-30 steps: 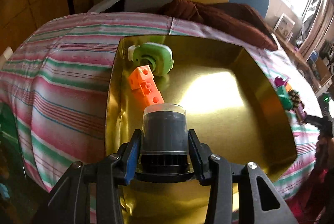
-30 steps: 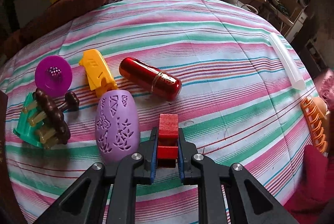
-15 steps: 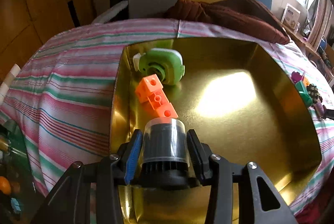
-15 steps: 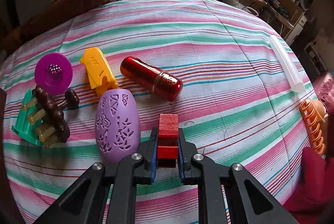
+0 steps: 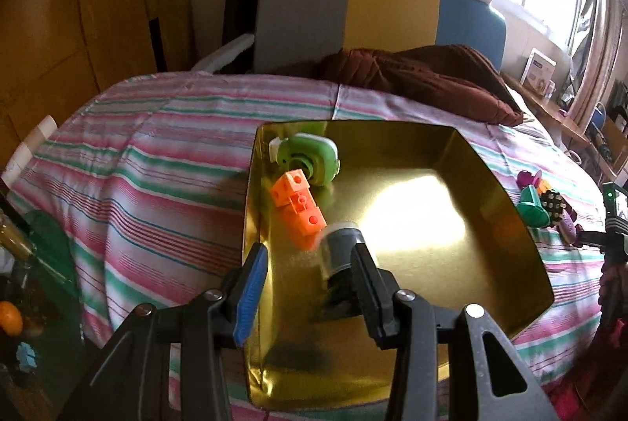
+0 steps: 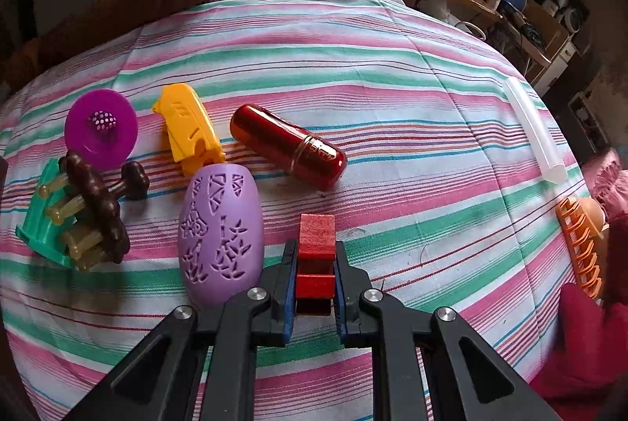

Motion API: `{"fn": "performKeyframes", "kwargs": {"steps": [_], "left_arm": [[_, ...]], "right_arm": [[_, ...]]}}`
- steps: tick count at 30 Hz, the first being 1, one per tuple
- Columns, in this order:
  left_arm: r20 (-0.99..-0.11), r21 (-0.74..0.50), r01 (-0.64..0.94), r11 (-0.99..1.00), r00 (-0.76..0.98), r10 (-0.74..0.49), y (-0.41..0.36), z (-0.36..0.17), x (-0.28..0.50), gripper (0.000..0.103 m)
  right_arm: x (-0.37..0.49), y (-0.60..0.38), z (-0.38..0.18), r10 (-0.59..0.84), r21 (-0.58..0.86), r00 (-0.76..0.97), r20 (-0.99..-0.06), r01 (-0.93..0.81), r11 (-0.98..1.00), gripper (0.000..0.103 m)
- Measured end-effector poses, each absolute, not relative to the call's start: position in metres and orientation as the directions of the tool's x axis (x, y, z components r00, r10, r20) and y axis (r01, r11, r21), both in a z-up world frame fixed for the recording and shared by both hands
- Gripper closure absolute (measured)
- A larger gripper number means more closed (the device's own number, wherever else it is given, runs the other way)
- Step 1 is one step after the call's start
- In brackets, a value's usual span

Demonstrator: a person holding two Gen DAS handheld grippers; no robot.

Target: Organize rigid objects

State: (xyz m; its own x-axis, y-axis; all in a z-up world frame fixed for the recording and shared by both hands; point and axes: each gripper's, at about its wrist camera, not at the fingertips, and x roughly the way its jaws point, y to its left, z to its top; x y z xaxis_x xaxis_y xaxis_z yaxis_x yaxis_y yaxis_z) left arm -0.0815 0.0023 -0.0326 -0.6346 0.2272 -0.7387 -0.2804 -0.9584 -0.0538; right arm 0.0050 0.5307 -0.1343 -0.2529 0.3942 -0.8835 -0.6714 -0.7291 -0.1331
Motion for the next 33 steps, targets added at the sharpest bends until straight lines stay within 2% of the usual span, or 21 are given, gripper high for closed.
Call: {"fn": "performKeyframes", "kwargs": {"steps": [10,33], "left_arm": [[-0.719,-0.056,-0.3,-0.952,-0.649,0.247,0.003,-0.017,-0.066,0.059],[-0.723,-0.052,-0.292,-0.955,-0.648,0.238,-0.002,-0.019,-0.056,0.059]], "right_arm": [[0.005,0.528,-0.133,0.409,-0.15,-0.252,-0.877,-0.665,-0.732,0.088],[0.007,0.527,-0.131,0.382,-0.13,-0.25,-0.89,-0.663,-0.737,0.088]]}}
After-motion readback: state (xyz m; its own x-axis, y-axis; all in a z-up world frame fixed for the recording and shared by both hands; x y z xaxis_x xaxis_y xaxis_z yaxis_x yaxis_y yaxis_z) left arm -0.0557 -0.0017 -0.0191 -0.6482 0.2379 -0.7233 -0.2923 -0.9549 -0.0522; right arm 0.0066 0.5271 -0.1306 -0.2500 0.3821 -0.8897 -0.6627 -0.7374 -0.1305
